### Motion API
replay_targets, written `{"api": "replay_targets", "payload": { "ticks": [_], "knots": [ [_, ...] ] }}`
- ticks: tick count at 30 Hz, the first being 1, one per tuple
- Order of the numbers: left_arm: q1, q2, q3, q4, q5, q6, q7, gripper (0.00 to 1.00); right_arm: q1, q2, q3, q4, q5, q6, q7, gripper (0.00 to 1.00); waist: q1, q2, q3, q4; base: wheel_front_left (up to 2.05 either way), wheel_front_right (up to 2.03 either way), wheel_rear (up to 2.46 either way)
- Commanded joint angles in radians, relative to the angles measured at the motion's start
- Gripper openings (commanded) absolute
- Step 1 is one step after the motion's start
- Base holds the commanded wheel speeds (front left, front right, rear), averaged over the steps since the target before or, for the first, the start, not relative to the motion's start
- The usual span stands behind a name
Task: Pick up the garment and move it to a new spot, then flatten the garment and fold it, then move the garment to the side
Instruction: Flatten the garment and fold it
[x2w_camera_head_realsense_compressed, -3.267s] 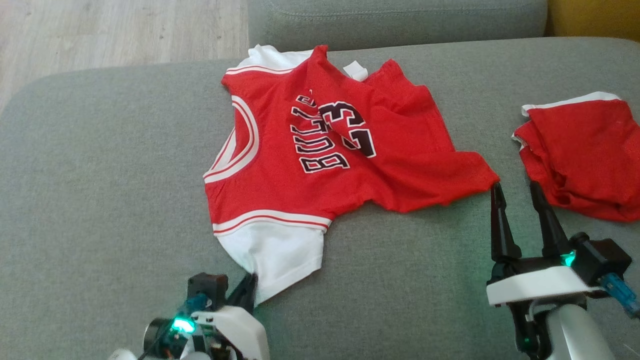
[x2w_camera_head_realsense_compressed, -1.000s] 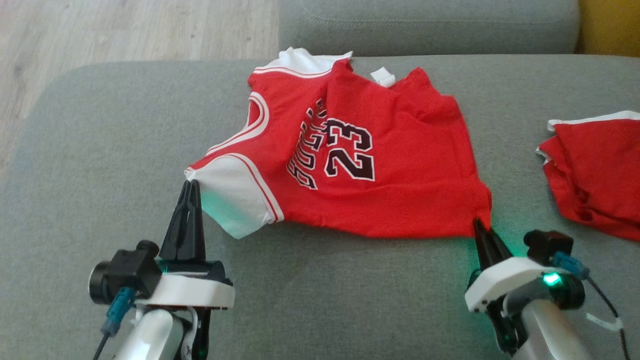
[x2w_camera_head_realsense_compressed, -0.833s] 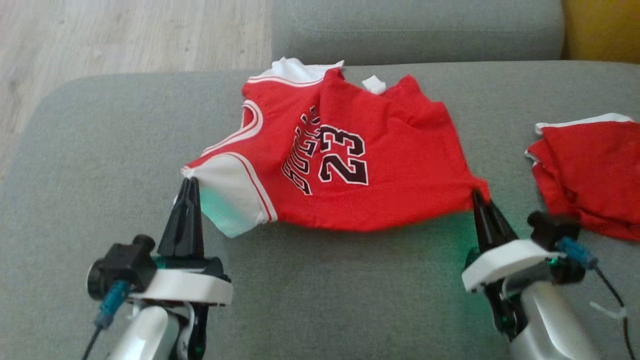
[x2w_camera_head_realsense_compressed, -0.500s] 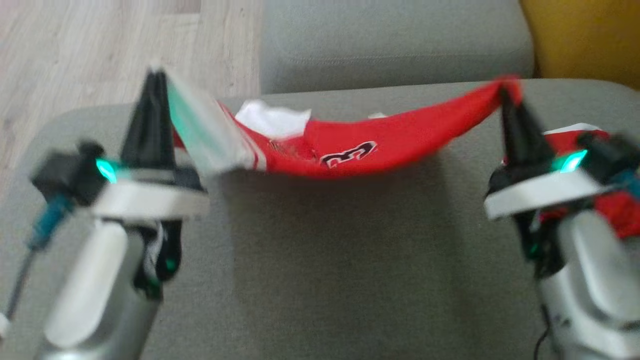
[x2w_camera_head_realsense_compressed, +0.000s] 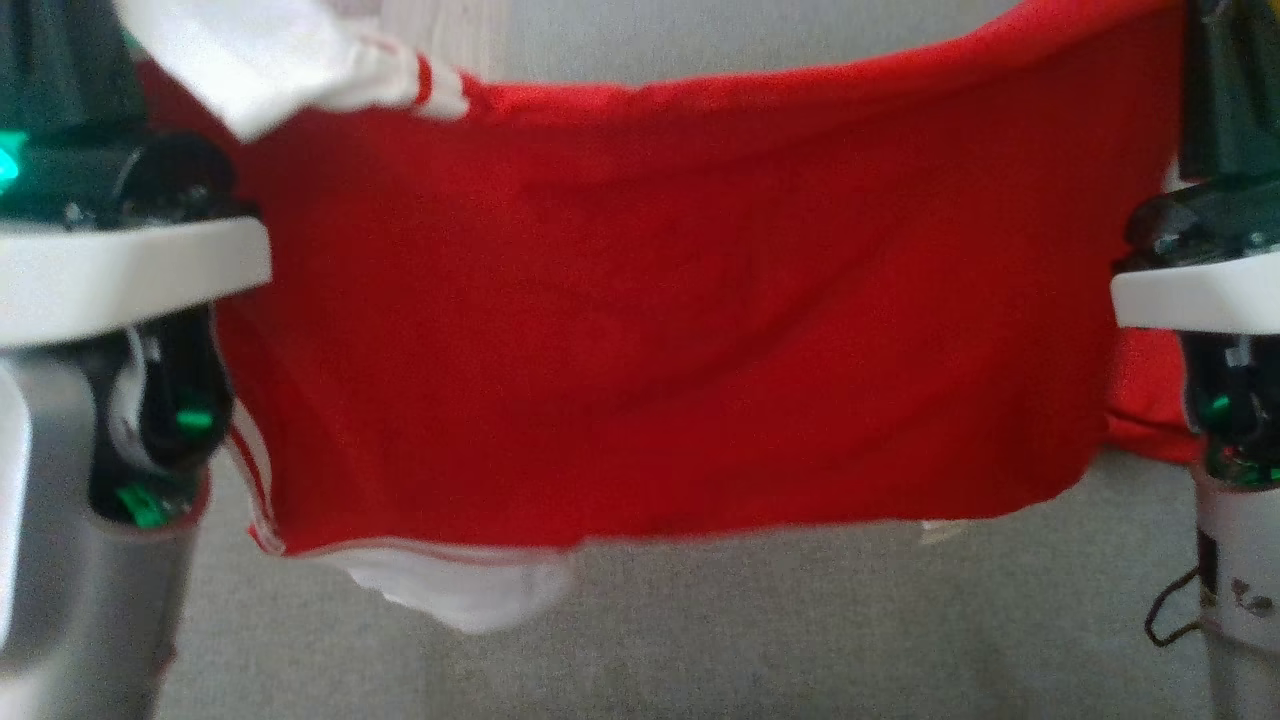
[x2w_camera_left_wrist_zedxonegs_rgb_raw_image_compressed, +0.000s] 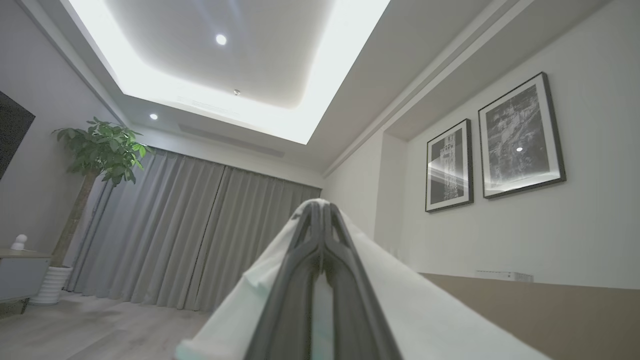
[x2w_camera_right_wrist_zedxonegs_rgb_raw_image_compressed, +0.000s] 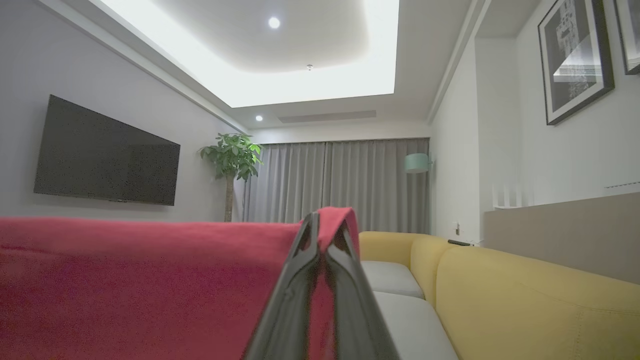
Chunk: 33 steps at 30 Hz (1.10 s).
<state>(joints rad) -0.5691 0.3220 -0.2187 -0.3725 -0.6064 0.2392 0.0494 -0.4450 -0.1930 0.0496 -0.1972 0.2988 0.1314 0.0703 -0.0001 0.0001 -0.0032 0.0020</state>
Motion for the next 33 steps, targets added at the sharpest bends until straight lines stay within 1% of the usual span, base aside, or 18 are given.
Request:
{"api": "replay_targets", "payload": {
  "ticks": [1, 3, 5, 7, 9, 13, 15, 16, 18, 20, 23, 25, 26, 27, 28, 30, 33],
  "knots": [
    [-0.081, 0.058, 0.045, -0.01, 0.007, -0.007, 0.024, 0.0, -0.031, 0.0, 0.006, -0.042, -0.01, -0.001, 0.022, 0.0, 0.0001, -0.0001, 0.034, 0.005, 0.0, 0.0, 0.0],
    [-0.114, 0.066, 0.03, 0.047, -0.013, -0.037, 0.047, 0.0, -0.045, -0.029, 0.009, -0.052, -0.034, -0.001, 0.036, 0.0, 0.0001, -0.0001, 0.071, 0.018, 0.0, 0.0, 0.0],
    [-0.162, 0.09, 0.017, 0.129, -0.009, -0.073, 0.06, 0.0, -0.08, -0.047, 0.013, -0.04, -0.036, -0.001, 0.043, 0.0, 0.0001, -0.0001, 0.121, 0.025, 0.0, 0.0, 0.0],
    [-0.232, 0.104, 0.004, 0.221, -0.009, -0.116, 0.063, 0.0, -0.14, -0.067, 0.033, -0.003, -0.035, -0.001, 0.044, 0.0, 0.0001, -0.0001, 0.176, 0.027, 0.0, 0.0, 0.0],
    [-0.318, 0.112, -0.009, 0.322, -0.006, -0.158, 0.062, 0.0, -0.228, -0.081, 0.055, 0.061, -0.025, -0.001, 0.039, 0.0, 0.0001, -0.0001, 0.235, 0.028, 0.0, 0.0, 0.0],
    [-0.524, 0.113, -0.028, 0.537, 0.022, -0.223, 0.029, 0.0, -0.462, -0.124, 0.138, 0.265, -0.034, -0.001, -0.001, 0.0, 0.0001, -0.0001, 0.332, 0.027, 0.0, 0.0, 0.0],
    [-0.63, 0.105, -0.032, 0.645, 0.042, -0.241, -0.007, 0.0, -0.586, -0.145, 0.185, 0.385, -0.057, -0.001, -0.038, 0.0, 0.0001, -0.0001, 0.361, 0.03, 0.0, 0.0, 0.0],
    [-0.68, 0.099, -0.03, 0.697, 0.048, -0.248, -0.028, 0.0, -0.645, -0.148, 0.197, 0.442, -0.068, -0.001, -0.067, 0.0, 0.0001, -0.0001, 0.372, 0.032, 0.0, 0.0, 0.0],
    [-0.767, 0.091, -0.031, 0.79, 0.065, -0.264, -0.077, 0.0, -0.745, -0.131, 0.192, 0.559, -0.066, -0.001, -0.12, 0.0, 0.0001, -0.0001, 0.388, 0.036, 0.0, 0.0, 0.0],
    [-0.827, 0.079, -0.037, 0.871, 0.079, -0.276, -0.125, 0.0, -0.816, -0.116, 0.193, 0.659, -0.074, -0.001, -0.172, 0.0, 0.0001, -0.0001, 0.395, 0.041, 0.0, 0.0, 0.0],
    [-0.861, 0.057, -0.066, 0.968, 0.096, -0.307, -0.186, 0.0, -0.858, -0.102, 0.22, 0.782, -0.082, -0.001, -0.229, 0.0, 0.0001, -0.0001, 0.397, 0.05, 0.0, 0.0, 0.0],
    [-0.85, 0.047, -0.089, 1.022, 0.102, -0.327, -0.22, 0.0, -0.855, -0.1, 0.235, 0.854, -0.084, -0.001, -0.254, 0.0, 0.0001, -0.0001, 0.392, 0.052, 0.0, 0.0, 0.0],
    [-0.838, 0.047, -0.106, 1.043, 0.106, -0.338, -0.232, 0.0, -0.846, -0.105, 0.25, 0.891, -0.102, -0.001, -0.258, 0.0, 0.0001, -0.0001, 0.389, 0.052, 0.0, 0.0, 0.0],
    [-0.822, 0.051, -0.125, 1.06, 0.112, -0.347, -0.24, 0.0, -0.836, -0.11, 0.27, 0.924, -0.125, -0.001, -0.259, 0.0, 0.0001, -0.0001, 0.388, 0.053, 0.0, 0.0, 0.0],
    [-0.822, 0.051, -0.125, 1.06, 0.112, -0.347, -0.24, 0.0, -0.836, -0.11, 0.27, 0.924, -0.125, -0.001, -0.259, 0.0, 0.0001, -0.0001, 0.388, 0.053, 0.0, 0.0, 0.0],
    [-0.773, 0.06, -0.167, 1.092, 0.122, -0.359, -0.254, 0.0, -0.806, -0.104, 0.286, 0.988, -0.135, -0.001, -0.256, 0.0, 0.0001, -0.0001, 0.382, 0.056, 0.0, 0.0, 0.0],
    [-0.672, 0.073, -0.25, 1.122, 0.125, -0.368, -0.261, 0.0, -0.748, -0.099, 0.326, 1.062, -0.115, -0.001, -0.245, 0.0, 0.0001, -0.0001, 0.366, 0.06, 0.0, 0.0, 0.0]
  ]
}}
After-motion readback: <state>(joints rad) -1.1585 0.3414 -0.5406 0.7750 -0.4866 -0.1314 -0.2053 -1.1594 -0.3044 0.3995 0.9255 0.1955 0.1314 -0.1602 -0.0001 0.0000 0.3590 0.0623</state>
